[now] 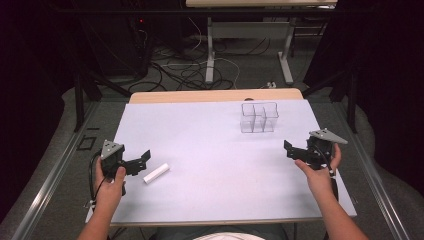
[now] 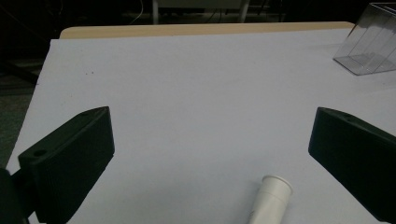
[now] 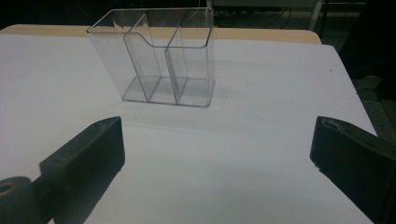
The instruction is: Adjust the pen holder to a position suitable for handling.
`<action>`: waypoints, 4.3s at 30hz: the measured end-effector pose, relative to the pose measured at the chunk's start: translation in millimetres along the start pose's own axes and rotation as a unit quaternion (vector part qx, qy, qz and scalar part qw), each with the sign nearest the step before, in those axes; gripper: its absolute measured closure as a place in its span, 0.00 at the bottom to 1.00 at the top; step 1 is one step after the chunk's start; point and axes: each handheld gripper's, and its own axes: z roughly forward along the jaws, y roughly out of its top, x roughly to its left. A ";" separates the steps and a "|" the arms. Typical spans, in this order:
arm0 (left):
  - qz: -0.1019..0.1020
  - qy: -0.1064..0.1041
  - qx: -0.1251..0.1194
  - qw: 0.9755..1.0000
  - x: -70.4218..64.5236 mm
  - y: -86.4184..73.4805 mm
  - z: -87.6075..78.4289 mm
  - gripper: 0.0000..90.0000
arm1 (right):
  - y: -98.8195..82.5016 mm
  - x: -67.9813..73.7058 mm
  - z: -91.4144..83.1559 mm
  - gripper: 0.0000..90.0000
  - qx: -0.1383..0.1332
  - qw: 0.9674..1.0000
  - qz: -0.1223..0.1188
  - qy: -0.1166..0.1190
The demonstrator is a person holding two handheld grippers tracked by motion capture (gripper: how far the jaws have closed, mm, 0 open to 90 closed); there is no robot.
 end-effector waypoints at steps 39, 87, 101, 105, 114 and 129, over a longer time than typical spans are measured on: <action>-0.001 0.005 0.004 1.000 -0.5 -0.5 -4.5 0.01 | 21.3 9.6 13.6 0.28 0.018 0.999 -0.033 0.039; -0.004 0.003 0.008 1.000 0.4 -1.8 -3.3 0.01 | 113.1 9.6 108.1 0.61 0.159 0.987 -0.022 -0.016; -0.008 0.005 0.009 1.000 0.7 -2.1 -4.5 0.01 | 106.6 0.8 131.0 0.71 0.191 0.981 0.005 -0.025; -0.007 0.005 0.011 1.000 0.7 -2.5 -4.1 0.01 | 103.7 -0.5 138.0 0.73 0.196 0.980 0.013 -0.027; -0.008 0.008 0.010 1.000 2.1 -2.7 -4.4 0.01 | 95.8 3.8 153.8 0.83 0.212 0.976 0.014 -0.037; -0.009 0.005 0.011 1.000 2.3 -2.9 -4.1 0.01 | 92.7 9.2 156.8 0.96 0.215 0.975 0.032 -0.054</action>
